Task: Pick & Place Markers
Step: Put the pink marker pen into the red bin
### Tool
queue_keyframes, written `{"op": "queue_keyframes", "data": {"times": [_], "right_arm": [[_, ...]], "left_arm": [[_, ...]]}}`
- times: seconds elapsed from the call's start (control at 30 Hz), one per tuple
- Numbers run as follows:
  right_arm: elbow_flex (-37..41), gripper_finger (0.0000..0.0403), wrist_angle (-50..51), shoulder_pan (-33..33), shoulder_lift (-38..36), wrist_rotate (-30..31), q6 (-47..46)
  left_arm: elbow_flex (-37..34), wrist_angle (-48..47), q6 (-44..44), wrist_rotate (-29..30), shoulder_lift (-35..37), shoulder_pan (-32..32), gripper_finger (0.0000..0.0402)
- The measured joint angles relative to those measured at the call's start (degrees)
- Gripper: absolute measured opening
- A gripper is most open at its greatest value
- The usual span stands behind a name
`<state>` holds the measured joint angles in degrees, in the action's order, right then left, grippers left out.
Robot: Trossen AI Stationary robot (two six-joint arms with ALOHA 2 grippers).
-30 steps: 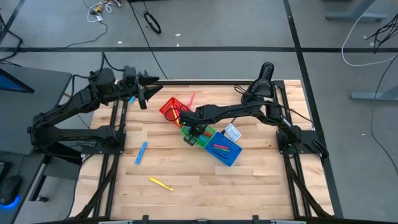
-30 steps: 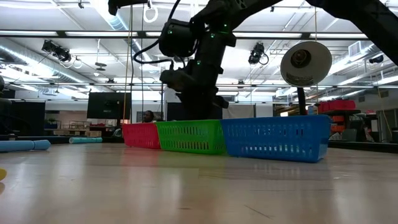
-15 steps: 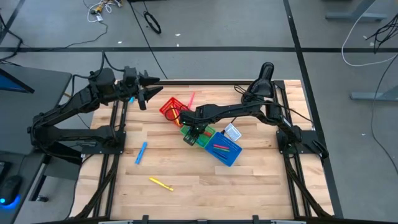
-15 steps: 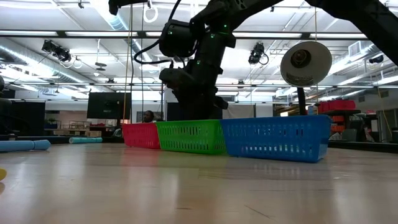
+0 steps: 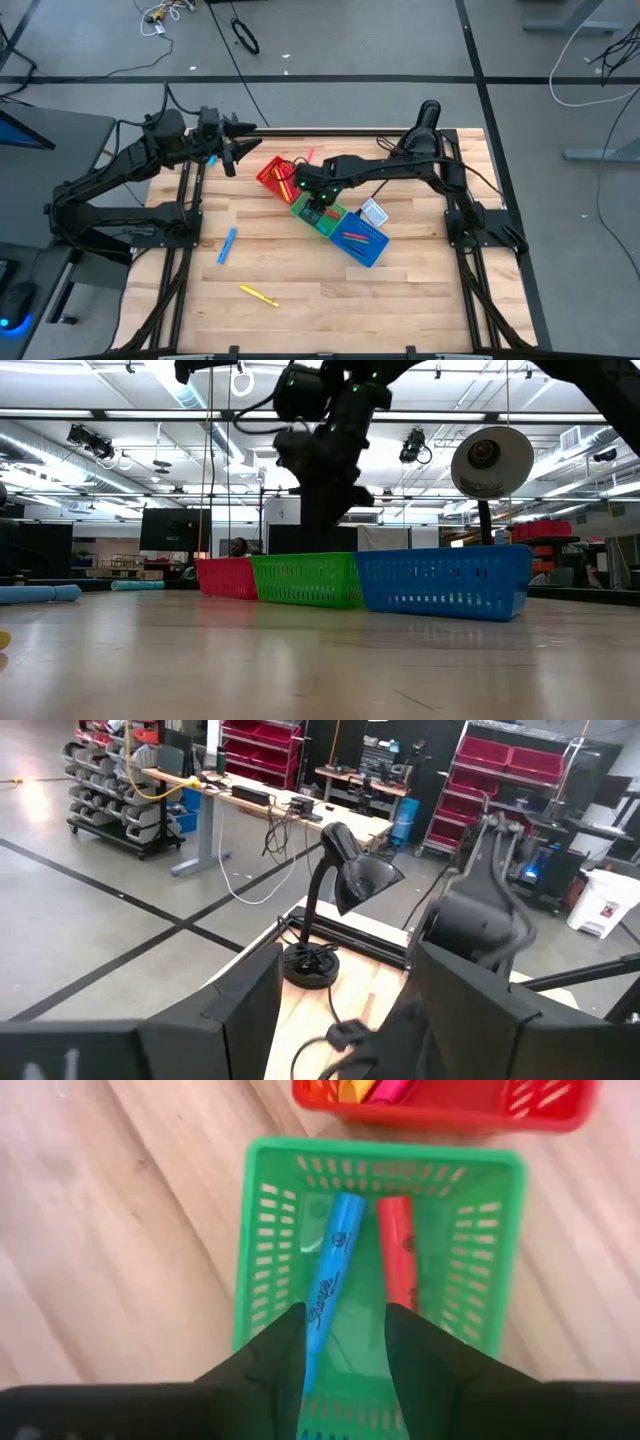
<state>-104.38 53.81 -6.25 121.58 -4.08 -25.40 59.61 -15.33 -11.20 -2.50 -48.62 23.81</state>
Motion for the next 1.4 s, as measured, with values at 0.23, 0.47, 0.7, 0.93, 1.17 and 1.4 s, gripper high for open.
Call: {"op": "queue_keyframes", "data": {"times": [0.23,0.47,0.7,0.93,1.17,1.4], "right_arm": [[0.00,0.0122,4.67,-0.78,-6.01,0.57,0.88],[0.00,0.0074,7.20,-1.28,-11.59,0.63,1.12],[0.00,0.0015,9.84,-1.17,-16.47,0.61,2.46],[0.00,0.0003,15.25,-1.15,-22.28,0.75,4.15],[0.00,0.0001,19.18,1.14,-32.10,4.62,5.48],[0.00,0.0001,20.46,6.95,-44.41,22.11,2.05]], "left_arm": [[0.00,0.02,-0.16,0.90,-0.07,0.00,0.0233],[0.00,0.02,-0.18,0.92,-0.08,0.00,0.0233],[0.00,0.00,-1.97,0.92,-0.09,0.00,0.0233],[0.00,-0.16,-3.22,-0.28,-0.11,0.00,0.0233],[0.00,-1.15,-3.22,-0.28,-0.13,0.00,0.0233],[0.00,-1.22,-3.24,0.00,-0.13,0.02,0.0233]]}}
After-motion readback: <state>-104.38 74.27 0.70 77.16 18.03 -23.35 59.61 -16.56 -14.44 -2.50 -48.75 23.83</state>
